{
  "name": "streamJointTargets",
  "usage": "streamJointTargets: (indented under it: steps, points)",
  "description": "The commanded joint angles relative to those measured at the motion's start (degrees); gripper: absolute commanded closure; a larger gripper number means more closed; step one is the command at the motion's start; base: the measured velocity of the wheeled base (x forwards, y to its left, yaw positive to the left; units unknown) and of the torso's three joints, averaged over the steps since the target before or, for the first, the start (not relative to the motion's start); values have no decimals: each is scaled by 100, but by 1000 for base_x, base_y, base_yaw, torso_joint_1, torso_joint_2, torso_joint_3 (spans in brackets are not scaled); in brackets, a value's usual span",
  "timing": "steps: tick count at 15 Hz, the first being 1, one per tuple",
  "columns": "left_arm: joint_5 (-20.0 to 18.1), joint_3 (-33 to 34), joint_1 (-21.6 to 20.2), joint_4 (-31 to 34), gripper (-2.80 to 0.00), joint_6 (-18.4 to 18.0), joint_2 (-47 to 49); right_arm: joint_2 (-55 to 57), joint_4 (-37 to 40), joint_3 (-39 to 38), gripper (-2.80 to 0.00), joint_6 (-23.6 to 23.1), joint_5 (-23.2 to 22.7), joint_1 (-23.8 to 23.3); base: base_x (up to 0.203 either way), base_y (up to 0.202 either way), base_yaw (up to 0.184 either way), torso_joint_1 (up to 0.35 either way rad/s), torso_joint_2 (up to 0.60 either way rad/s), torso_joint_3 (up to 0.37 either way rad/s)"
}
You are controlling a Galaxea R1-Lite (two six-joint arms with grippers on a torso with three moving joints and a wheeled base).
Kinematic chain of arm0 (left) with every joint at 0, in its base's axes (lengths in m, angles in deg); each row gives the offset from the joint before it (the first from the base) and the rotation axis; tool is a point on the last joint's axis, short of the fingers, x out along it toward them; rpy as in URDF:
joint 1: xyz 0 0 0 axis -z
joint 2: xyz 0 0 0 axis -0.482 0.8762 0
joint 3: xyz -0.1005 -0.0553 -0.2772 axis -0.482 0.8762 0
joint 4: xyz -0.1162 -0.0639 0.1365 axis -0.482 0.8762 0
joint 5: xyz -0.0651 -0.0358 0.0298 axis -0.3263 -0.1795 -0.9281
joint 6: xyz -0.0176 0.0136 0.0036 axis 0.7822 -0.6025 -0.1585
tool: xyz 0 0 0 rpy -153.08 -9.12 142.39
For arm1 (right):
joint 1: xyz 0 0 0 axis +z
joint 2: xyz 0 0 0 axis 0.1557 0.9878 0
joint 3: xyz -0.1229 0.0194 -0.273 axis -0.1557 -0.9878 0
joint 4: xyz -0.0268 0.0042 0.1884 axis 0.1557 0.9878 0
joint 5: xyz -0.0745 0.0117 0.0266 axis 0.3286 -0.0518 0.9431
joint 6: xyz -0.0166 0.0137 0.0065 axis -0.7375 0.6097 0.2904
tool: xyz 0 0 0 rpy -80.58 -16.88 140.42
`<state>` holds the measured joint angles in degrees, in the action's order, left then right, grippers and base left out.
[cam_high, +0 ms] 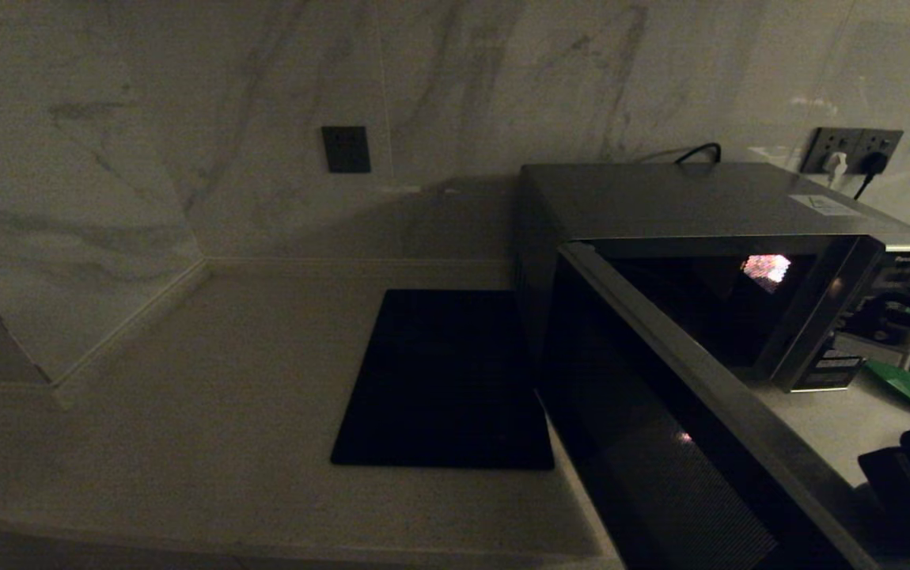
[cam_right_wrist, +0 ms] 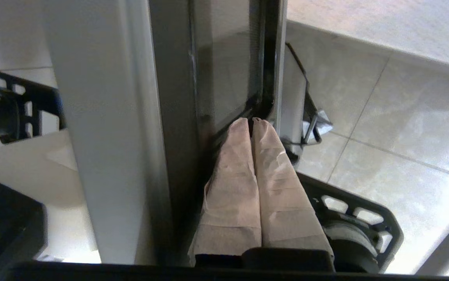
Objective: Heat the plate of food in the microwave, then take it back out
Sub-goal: Open the microwave oven, then put the plate in the microwave oven
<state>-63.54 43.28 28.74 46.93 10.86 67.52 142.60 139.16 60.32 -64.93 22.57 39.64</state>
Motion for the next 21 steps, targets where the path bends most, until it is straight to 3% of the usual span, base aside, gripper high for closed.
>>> streamJointTargets:
  steps: [1,16,18,20,21]
  points:
    - [5,0,-1,-4,0,5,5,74,37,13,0,22,2,43,0,0,0,0,0,0]
    - [5,0,-1,-4,0,5,0,18,45,154,0,144,61,74,0,0,0,0,0,0]
    - [5,0,-1,-4,0,5,0,-109,38,203,0,691,727,58,0,0,0,0,0,0]
    - [5,0,-1,-4,0,5,6,-186,43,204,0,1530,2024,27,0,0,0,0,0,0]
    - [5,0,-1,-4,0,5,1,-276,55,182,0,1740,2401,-97,0,0,0,0,0,0]
